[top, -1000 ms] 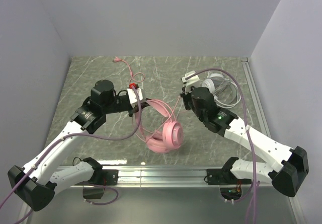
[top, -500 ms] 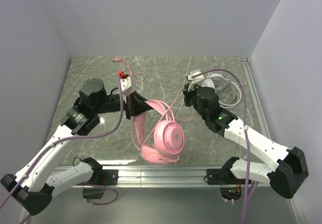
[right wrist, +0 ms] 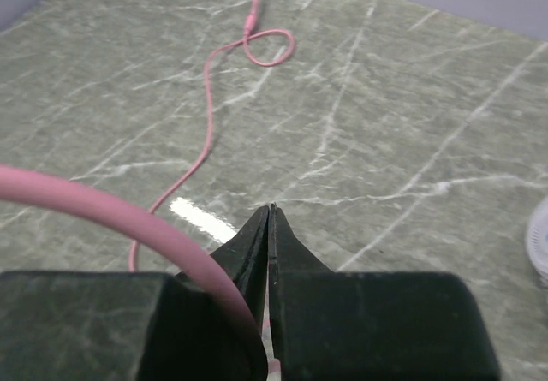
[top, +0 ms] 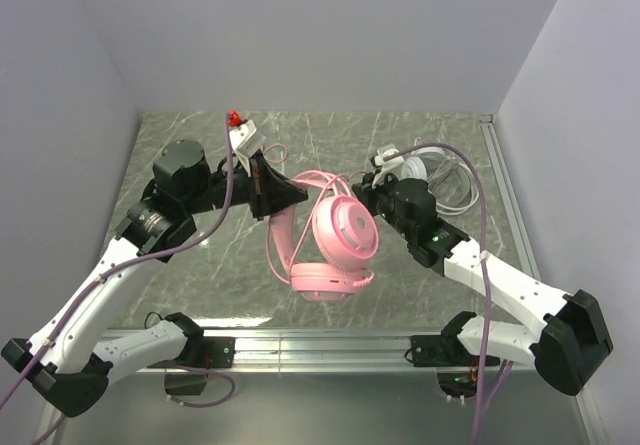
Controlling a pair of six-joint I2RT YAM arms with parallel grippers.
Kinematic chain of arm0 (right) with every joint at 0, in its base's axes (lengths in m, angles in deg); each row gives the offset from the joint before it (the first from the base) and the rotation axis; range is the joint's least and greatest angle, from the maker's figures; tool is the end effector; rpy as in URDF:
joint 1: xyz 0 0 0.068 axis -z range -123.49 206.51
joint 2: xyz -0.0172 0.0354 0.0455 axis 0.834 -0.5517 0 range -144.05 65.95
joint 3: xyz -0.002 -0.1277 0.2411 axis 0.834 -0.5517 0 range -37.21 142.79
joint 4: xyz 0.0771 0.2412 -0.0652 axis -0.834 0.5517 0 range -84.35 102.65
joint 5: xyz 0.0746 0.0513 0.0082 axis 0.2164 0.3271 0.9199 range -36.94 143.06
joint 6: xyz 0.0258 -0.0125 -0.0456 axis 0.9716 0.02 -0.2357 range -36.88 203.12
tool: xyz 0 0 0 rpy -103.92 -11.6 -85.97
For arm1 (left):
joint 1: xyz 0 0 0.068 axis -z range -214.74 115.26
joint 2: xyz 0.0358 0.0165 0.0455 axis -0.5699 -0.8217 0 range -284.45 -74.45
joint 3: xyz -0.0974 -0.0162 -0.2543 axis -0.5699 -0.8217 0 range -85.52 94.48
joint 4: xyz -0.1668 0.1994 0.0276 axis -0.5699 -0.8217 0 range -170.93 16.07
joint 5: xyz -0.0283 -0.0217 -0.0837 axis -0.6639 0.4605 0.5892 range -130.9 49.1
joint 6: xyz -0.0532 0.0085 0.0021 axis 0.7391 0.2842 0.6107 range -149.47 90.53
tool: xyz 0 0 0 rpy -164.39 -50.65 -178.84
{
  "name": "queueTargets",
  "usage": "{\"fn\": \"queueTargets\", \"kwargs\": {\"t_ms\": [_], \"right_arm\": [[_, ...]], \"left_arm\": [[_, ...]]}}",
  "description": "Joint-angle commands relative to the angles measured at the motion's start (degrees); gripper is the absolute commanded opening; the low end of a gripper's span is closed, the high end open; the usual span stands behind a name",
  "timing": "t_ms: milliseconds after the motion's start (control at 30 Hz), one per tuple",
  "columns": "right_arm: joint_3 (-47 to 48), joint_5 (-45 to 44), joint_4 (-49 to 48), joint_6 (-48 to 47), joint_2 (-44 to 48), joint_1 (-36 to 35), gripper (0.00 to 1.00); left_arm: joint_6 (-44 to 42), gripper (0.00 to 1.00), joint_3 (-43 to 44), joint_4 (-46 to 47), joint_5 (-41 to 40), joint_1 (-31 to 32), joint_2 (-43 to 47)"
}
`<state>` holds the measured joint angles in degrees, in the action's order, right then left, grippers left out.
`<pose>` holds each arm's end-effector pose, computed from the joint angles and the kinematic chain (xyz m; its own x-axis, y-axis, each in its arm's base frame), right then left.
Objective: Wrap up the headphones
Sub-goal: Wrap the headphone cable with the right arm
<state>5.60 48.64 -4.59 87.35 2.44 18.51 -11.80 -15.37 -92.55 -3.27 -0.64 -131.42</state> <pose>0.2068 0.1581 0.2995 -0.1836 -0.0502 -0.9817 -0.5420 0.8383 0.0585 0.1557 -0.1318 0.4394 -0.3624 -0.0449 -0.9309 0.8788 0.3163 -0.3574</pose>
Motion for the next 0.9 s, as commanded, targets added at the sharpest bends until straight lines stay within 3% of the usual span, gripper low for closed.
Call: {"fn": "queueTargets", "kwargs": {"t_ms": [0,367,867], "right_arm": [[-1.58,4.16,-6.28,2.71,-1.00,0.64,0.09],[-2.90,11.02,-12.96,9.12,-6.98,0.56,0.00],[-12.39,10.58,-21.05,15.90,-8.30,0.47,0.00]], "left_arm": [[7.37,0.00,5.78,1.57,-2.56,0.26,-1.03],[6.68,0.00,16.22,-8.18,-10.90,0.26,-6.74],[5.35,0.00,29.25,-19.27,-34.62,0.26,-15.54]]}}
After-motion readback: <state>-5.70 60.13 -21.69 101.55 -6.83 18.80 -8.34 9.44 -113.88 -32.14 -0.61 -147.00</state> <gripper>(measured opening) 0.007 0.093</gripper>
